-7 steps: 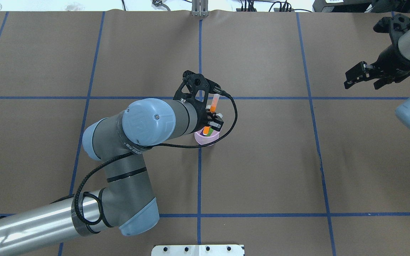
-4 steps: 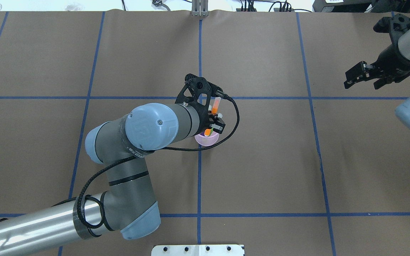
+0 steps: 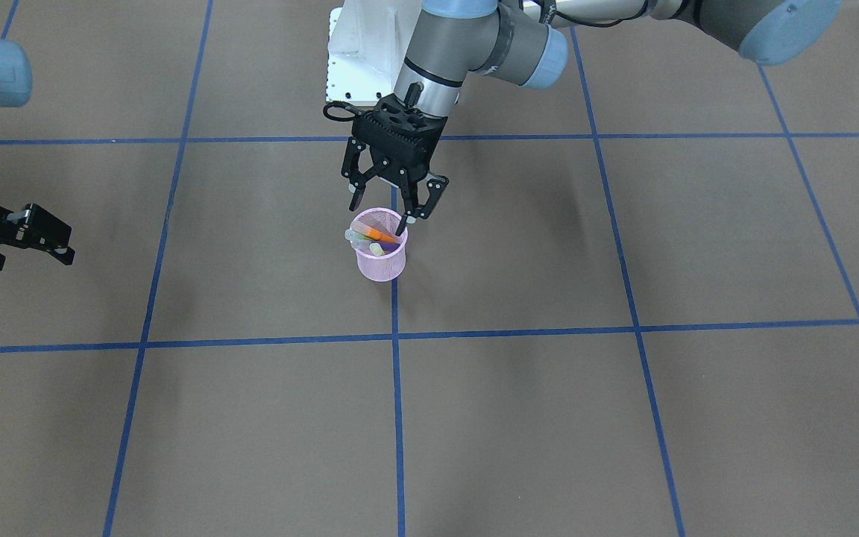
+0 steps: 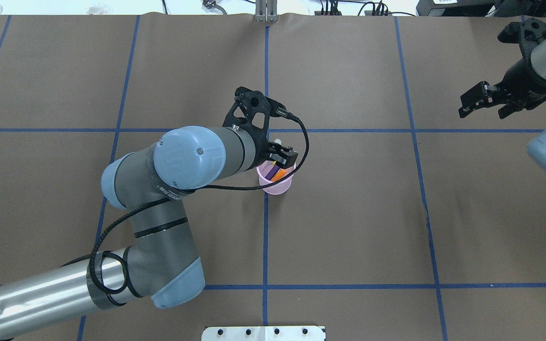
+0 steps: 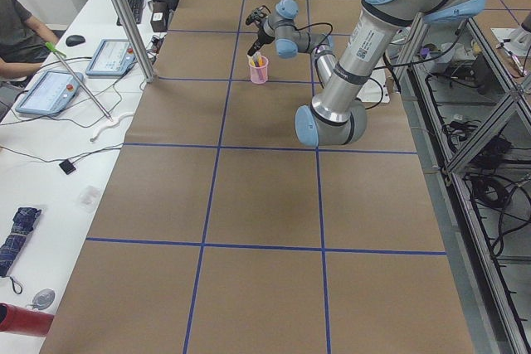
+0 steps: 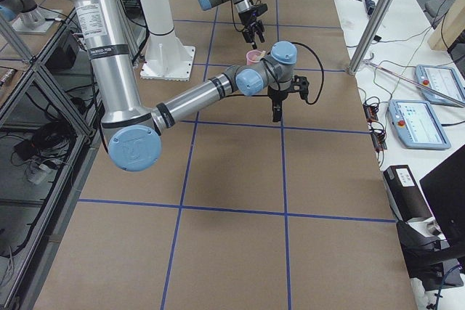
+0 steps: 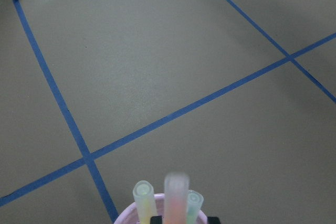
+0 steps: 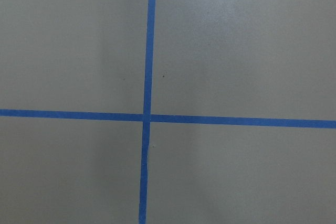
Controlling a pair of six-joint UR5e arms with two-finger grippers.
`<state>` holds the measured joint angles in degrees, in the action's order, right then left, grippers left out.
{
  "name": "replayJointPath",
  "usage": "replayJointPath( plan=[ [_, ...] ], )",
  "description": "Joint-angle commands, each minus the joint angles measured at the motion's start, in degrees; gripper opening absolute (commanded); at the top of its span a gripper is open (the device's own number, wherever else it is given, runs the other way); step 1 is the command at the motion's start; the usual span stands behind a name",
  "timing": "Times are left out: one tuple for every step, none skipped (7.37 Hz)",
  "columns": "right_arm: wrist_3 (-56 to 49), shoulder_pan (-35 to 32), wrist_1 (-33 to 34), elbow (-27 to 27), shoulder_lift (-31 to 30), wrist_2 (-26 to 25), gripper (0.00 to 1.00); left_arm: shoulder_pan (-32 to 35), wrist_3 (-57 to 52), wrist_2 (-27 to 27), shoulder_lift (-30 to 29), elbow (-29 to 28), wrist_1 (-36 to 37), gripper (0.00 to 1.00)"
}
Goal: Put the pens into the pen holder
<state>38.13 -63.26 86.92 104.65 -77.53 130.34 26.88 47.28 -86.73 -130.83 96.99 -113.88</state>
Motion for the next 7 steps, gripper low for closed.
replayJointPath(
  plan=[
    [-0.59, -0.63, 0.09, -0.15, -0.25, 0.0, 0.98, 6.75, 1.76, -5.33, 7.82, 5.29, 0.42, 0.99],
    [-0.86, -1.59, 0.09, -0.24, -0.34, 0.17, 0.98, 12.27, 1.15, -14.34, 14.05, 7.84, 0.33, 0.99],
    [-2.17, -2.3, 0.17, -0.5, -0.51, 0.18, 0.98, 17.37, 1.06, -21.13, 20.98, 10.13, -0.19, 0.99],
    [-4.09, -3.7, 0.09, -2.24, -0.51, 0.52, 0.98, 22.64, 0.8, -27.55, 26.79, 11.19, -0.2, 0.99],
    [-7.68, -5.89, 0.09, -3.56, -0.69, 0.53, 0.98, 28.7, -6.43, -32.66, 30.77, 10.6, 0.5, 0.99],
    [-9.72, -7.65, 0.09, -3.93, -1.47, 1.22, 0.98, 34.41, -18.25, -33.76, 35.59, 9.2, 0.85, 0.99],
    [-12.96, -9.84, 0.09, -4.28, -2.79, 2.1, 0.98, 39.6, -25.93, -36.12, 37.64, 5.96, 1.73, 0.99]
  ],
)
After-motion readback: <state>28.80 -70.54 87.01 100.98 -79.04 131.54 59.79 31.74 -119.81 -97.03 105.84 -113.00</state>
